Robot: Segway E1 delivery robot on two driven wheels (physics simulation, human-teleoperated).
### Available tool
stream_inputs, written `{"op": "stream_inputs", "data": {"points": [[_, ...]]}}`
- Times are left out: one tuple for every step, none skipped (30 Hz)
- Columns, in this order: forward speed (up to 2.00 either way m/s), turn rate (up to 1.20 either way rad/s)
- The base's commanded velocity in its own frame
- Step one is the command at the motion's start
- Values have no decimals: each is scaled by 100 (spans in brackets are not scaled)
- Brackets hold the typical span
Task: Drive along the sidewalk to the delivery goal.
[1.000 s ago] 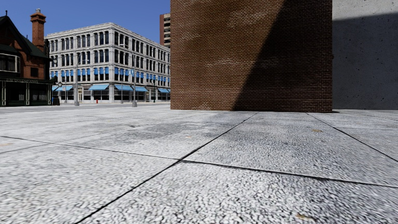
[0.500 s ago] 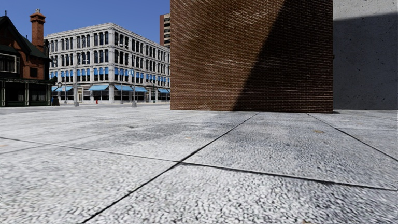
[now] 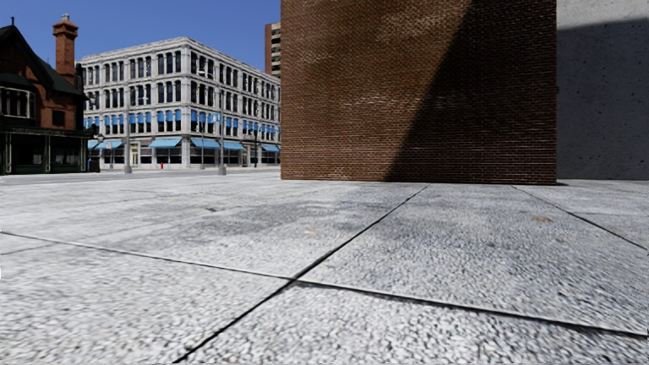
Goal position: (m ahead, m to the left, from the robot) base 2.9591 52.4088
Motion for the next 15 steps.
{"op": "stream_inputs", "data": {"points": [[96, 40], [129, 42], [129, 42], [200, 44], [200, 54], [200, 60], [200, 60], [200, 63], [200, 65], [200, 69], [200, 71], [200, 71], [200, 76], [200, 79], [200, 80]]}}
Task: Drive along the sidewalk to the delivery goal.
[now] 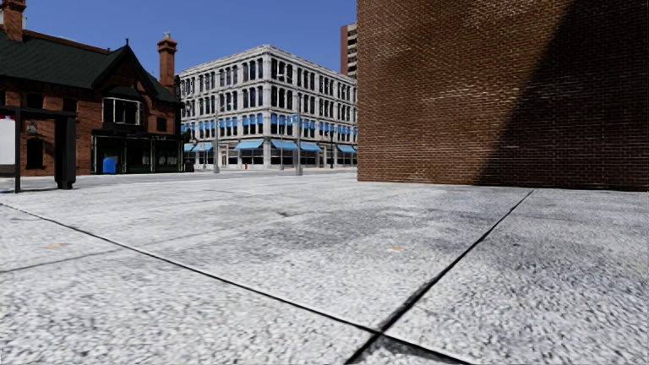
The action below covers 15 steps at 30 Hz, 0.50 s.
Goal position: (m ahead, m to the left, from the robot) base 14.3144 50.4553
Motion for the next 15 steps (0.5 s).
{"op": "stream_inputs", "data": {"points": [[200, 80], [200, 81], [200, 81], [200, 83], [200, 85], [200, 85], [200, 90], [200, 93], [200, 94], [200, 94], [200, 94], [200, 94], [200, 94], [200, 94], [200, 94]]}}
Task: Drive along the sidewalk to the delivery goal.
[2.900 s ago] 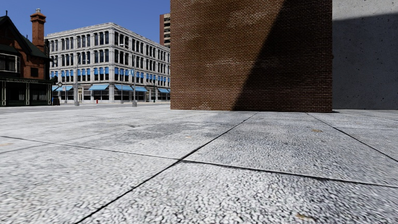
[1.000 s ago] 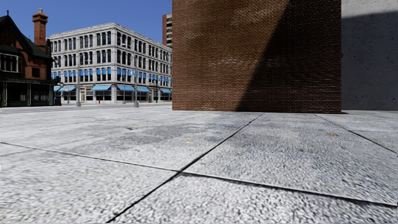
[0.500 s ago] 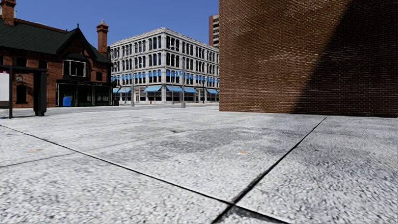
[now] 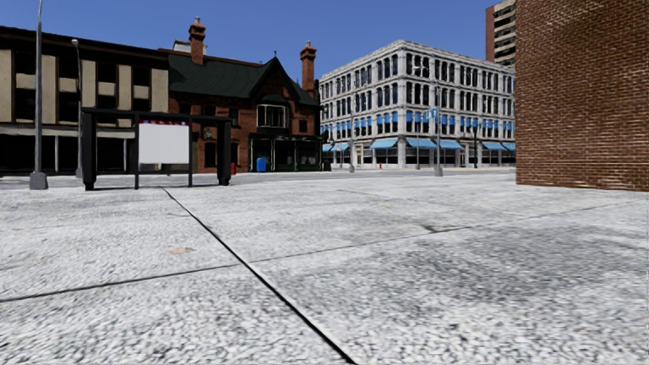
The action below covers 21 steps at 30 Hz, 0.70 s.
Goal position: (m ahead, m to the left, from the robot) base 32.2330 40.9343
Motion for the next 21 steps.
{"op": "stream_inputs", "data": {"points": [[200, 94], [200, 94], [200, 94], [200, 94], [200, 94], [200, 94], [200, 94], [200, 94], [200, 94], [200, 94], [200, 94], [200, 94], [200, 94], [200, 94], [200, 94], [200, 94], [200, 94], [200, 94], [200, 94], [200, 94], [200, 94]]}}
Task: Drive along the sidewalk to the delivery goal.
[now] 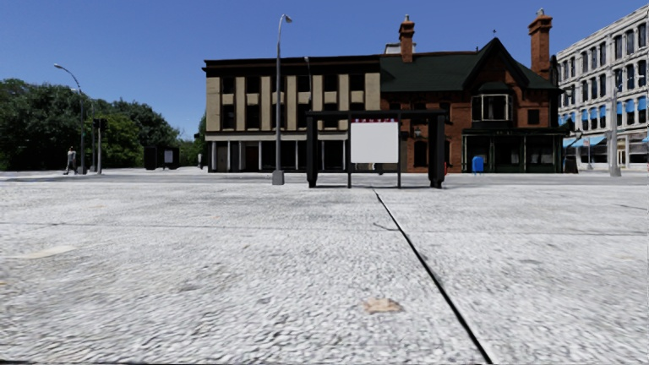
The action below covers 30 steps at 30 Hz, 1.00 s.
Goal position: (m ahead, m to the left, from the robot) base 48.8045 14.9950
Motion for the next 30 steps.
{"op": "stream_inputs", "data": {"points": [[200, 94], [200, 94], [200, 94], [200, 94], [200, 94], [200, 94], [200, 94], [200, 94], [200, 94], [200, 94], [200, 94], [200, 94], [200, 94], [200, 94], [200, 94], [200, 94], [200, 94], [200, 94], [200, 94], [200, 94], [200, 94], [200, 94], [200, 94], [200, 94], [200, 94], [200, 94], [200, 94], [200, 92], [200, 92], [200, 72]]}}
